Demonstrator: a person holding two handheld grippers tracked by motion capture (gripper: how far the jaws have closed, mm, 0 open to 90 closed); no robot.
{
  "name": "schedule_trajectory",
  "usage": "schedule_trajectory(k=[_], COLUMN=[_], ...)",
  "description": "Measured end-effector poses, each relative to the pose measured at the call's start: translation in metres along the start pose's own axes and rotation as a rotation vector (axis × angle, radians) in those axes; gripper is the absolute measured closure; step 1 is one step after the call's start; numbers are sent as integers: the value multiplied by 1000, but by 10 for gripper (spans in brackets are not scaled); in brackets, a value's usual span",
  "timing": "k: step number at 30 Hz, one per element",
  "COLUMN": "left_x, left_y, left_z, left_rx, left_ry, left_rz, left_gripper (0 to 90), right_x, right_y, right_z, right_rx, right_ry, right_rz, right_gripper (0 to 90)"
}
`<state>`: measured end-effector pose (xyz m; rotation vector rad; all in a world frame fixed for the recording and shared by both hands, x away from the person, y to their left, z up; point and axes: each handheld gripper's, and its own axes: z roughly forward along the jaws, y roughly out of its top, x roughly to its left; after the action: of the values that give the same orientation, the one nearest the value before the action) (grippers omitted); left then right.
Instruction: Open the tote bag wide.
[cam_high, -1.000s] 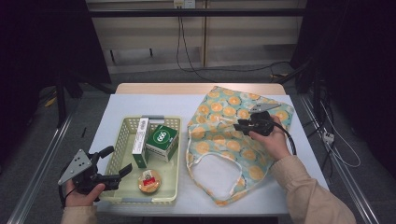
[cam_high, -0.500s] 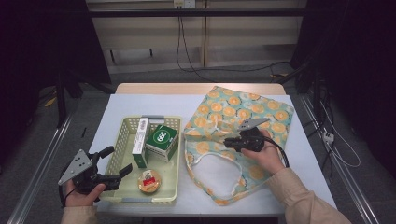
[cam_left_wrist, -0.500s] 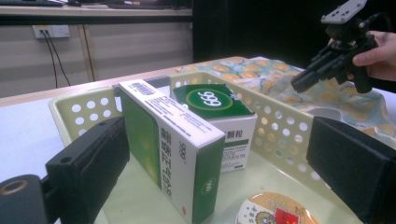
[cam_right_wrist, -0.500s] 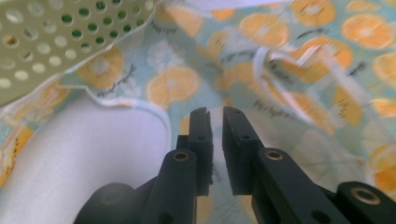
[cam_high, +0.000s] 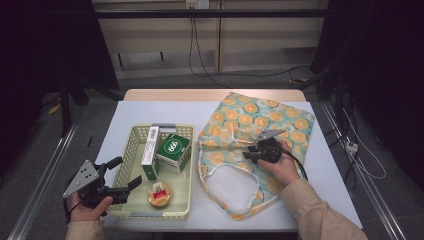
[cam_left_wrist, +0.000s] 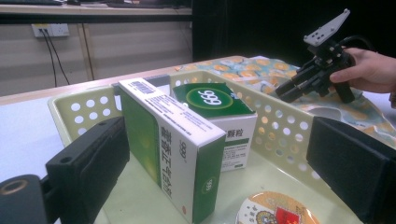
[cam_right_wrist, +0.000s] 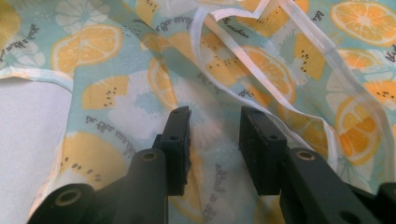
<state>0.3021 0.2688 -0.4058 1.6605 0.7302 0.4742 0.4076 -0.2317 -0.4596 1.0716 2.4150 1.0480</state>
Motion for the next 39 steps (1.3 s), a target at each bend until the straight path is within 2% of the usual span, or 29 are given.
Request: schedule_trajectory(k=[1, 4, 6, 9, 12, 15, 17, 19, 22, 26, 28, 29, 31, 33, 35, 39], left_x=[0, 0, 0, 0, 1, 1, 1, 1, 1, 1, 1, 1, 1, 1, 1, 1], left_y=[0, 0, 0, 1, 0, 1, 1, 0, 1, 0, -1, -1, -1, -1, 0, 0], left_z=[0, 0, 0, -1, -1, -2, -1, -1, -1, 0, 1, 1, 2, 1, 0, 0], left_rx=[0, 1, 1, -2, -3, -2, -3, -2, 0, -2, 3, 7, 5, 4, 1, -1], left_ry=[1, 1, 1, 1, 2, 4, 5, 5, 5, 4, 2, 1, 1, 2, 3, 3], left_rz=[1, 1, 0, 3, -1, 1, 0, -2, 1, -2, -2, -2, -4, -1, 0, -2], left_gripper=[56, 56, 56, 56, 56, 56, 56, 56, 56, 56, 56, 56, 56, 56, 56, 56], right_x=[-1, -5, -8, -8, -5, 1, 2, -4, -22, -45, -53, -56, -60, -62, -61, -54], right_y=[0, -1, 0, 0, 2, 8, 17, 25, 31, 32, 30, 29, 27, 23, 20, 18], right_z=[0, 0, 0, -1, -4, -13, -22, -27, -28, -18, -12, -9, -5, 0, 6, 12], right_rx=[-3, -7, -1, 0, 10, -6, -38, -64, -82, -69, -75, -66, -67, -62, -36, -12], right_ry=[-2, -11, -19, -22, 19, 82, 81, 55, 2, -64, -75, -89, -109, -106, -124, -127], right_rz=[-7, 5, 18, 26, 47, 54, 34, 36, 68, 101, 127, 124, 120, 129, 114, 89], right_gripper=[700, 835, 895, 900, 900, 900, 900, 900, 900, 900, 900, 900, 900, 900, 899, 863])
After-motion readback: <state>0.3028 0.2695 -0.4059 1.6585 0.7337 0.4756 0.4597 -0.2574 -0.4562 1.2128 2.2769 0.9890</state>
